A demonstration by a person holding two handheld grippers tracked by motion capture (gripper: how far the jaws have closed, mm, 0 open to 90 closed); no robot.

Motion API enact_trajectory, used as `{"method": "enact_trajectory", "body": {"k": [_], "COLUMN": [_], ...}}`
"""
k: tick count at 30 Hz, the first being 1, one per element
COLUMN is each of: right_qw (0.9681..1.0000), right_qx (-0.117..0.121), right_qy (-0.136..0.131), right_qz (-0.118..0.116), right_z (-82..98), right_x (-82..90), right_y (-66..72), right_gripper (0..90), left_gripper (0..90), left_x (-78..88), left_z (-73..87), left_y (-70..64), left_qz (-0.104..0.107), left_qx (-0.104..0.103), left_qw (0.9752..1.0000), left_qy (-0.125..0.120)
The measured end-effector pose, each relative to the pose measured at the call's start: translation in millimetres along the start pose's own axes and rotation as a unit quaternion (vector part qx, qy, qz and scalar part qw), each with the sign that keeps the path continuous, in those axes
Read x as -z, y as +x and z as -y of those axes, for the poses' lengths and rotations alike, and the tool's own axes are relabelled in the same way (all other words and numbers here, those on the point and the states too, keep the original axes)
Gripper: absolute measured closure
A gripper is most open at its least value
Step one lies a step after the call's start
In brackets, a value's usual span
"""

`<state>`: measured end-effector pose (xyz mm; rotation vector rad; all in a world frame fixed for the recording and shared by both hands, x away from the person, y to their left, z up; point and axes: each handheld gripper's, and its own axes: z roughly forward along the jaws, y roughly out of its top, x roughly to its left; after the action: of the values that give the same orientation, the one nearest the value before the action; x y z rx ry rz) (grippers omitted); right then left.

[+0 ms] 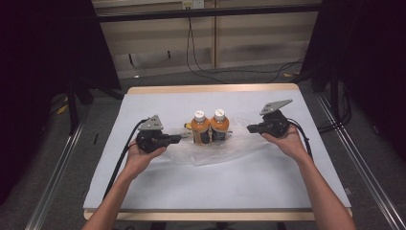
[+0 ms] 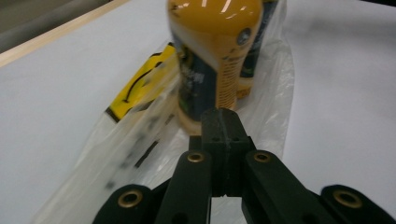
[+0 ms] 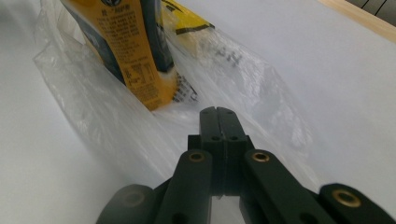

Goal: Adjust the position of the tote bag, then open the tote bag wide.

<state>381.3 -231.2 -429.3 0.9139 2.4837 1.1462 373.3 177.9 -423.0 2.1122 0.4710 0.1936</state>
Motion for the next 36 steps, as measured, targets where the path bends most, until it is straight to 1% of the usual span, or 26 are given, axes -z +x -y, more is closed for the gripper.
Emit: {"method": "enact_trajectory", "body": {"k": [1, 5, 7, 8, 10, 11, 12, 13, 14, 15, 18, 19, 20, 21, 22, 23, 24, 25, 26, 27, 28, 30, 32, 34, 35, 36], "right_qw": [1.0, 0.9999, 0.9999, 0.9999, 0.9999, 0.9998, 0.9997, 0.9997, 0.9996, 0.9996, 0.9991, 0.999, 0.9986, 0.9986, 0.9986, 0.9986, 0.9984, 0.9983, 0.998, 0.9979, 0.9974, 0.9972, 0.9969, 0.9966, 0.9965, 0.9969], "right_qx": [0.0, 0.002, 0.003, 0.002, 0.004, 0.004, 0.004, 0.005, 0.004, 0.006, 0.013, 0.013, 0.013, 0.013, 0.01, 0.01, 0.002, -0.002, -0.003, -0.001, -0.004, -0.003, -0.01, -0.015, -0.02, -0.024], "right_qy": [0.001, 0.002, 0.002, 0.003, 0.01, 0.01, 0.012, 0.015, 0.015, 0.016, 0.03, 0.032, 0.036, 0.037, 0.038, 0.042, 0.045, 0.046, 0.051, 0.056, 0.061, 0.066, 0.067, 0.073, 0.07, 0.065], "right_qz": [-0.004, -0.014, -0.016, -0.016, -0.013, -0.018, -0.019, -0.019, -0.024, -0.024, -0.028, -0.029, -0.035, -0.034, -0.035, -0.032, -0.035, -0.035, -0.037, -0.034, -0.038, -0.036, -0.04, -0.036, -0.041, -0.037], "right_z": [-1.7, -10.2, -12.8, -13.6, -16.8, -19.0, -22.6, -25.0, -28.4, -30.1, -36.6, -37.9, -39.0, -39.7, -39.8, -39.2, -37.6, -36.0, -34.8, -34.0, -32.5, -31.2, -29.4, -27.0, -26.4, -26.4], "right_x": [-2.8, -15.8, -20.5, -22.7, -27.2, -29.6, -33.4, -35.9, -40.9, -44.1, -58.4, -62.5, -66.2, -68.9, -72.1, -75.0, -78.6, -81.5, -84.5, -86.7, -90.5, -95.7, -100.3, -106.2, -107.2, -108.2], "right_y": [1.3, 7.8, 8.7, 9.0, 9.5, 9.0, 9.2, 9.6, 10.8, 11.8, 16.9, 17.2, 17.0, 17.3, 17.0, 15.5, 13.6, 12.8, 12.6, 12.6, 11.3, 9.8, 8.2, 6.5, 5.1, 3.8], "right_gripper": [90.0, 90.0, 90.0, 90.0, 90.0, 90.0, 90.0, 90.0, 90.0, 90.0, 90.0, 90.0, 90.0, 90.0, 90.0, 90.0, 90.0, 90.0, 90.0, 90.0, 90.0, 90.0, 90.0, 90.0, 90.0, 90.0], "left_gripper": [90.0, 90.0, 90.0, 90.0, 90.0, 90.0, 90.0, 90.0, 90.0, 90.0, 90.0, 90.0, 90.0, 90.0, 90.0, 90.0, 90.0, 90.0, 90.0, 90.0, 90.0, 90.0, 90.0, 90.0, 90.0, 90.0], "left_x": [-5.0, -25.8, -33.7, -39.5, -47.7, -53.3, -57.0, -62.2, -65.0, -68.6, -76.0, -77.4, -78.9, -81.5, -84.0, -87.2, -90.0, -92.6, -93.6, -94.8, -95.8, -101.2, -102.9, -102.2, -102.8, -103.9], "left_z": [-1.6, -10.8, -14.1, -15.7, -18.0, -19.8, -20.4, -21.8, -22.6, -23.8, -25.1, -25.1, -24.7, -23.7, -22.6, -20.9, -19.3, -16.7, -15.3, -13.1, -12.4, -8.8, -5.4, -5.3, -3.6, -1.9], "left_y": [-3.5, -15.4, -18.2, -20.9, -24.6, -27.0, -29.3, -32.2, -33.6, -35.7, -36.4, -36.8, -36.7, -36.9, -37.0, -37.3, -37.4, -37.6, -37.2, -37.8, -38.5, -39.7, -39.3, -39.3, -40.2, -41.2], "left_qz": [0.004, 0.019, 0.026, 0.032, 0.035, 0.039, 0.04, 0.038, 0.036, 0.036, 0.031, 0.025, 0.026, 0.028, 0.027, 0.026, 0.021, 0.022, 0.02, 0.015, 0.015, 0.011, 0.009, 0.013, 0.007, 0.008], "left_qx": [-0.001, -0.023, -0.027, -0.025, -0.034, -0.039, -0.037, -0.043, -0.047, -0.042, -0.043, -0.045, -0.043, -0.038, -0.041, -0.044, -0.048, -0.046, -0.047, -0.047, -0.049, -0.052, -0.056, -0.059, -0.06, -0.061], "left_qw": [1.0, 0.9993, 0.9991, 0.999, 0.9985, 0.998, 0.9981, 0.9977, 0.9976, 0.9977, 0.9978, 0.9978, 0.9979, 0.9981, 0.998, 0.9973, 0.9968, 0.9969, 0.9968, 0.9968, 0.9963, 0.9952, 0.9952, 0.9945, 0.9947, 0.9946], "left_qy": [0.003, 0.021, 0.02, 0.018, 0.025, 0.031, 0.03, 0.035, 0.037, 0.039, 0.039, 0.041, 0.041, 0.039, 0.04, 0.053, 0.06, 0.059, 0.061, 0.063, 0.07, 0.082, 0.079, 0.086, 0.083, 0.084]}}
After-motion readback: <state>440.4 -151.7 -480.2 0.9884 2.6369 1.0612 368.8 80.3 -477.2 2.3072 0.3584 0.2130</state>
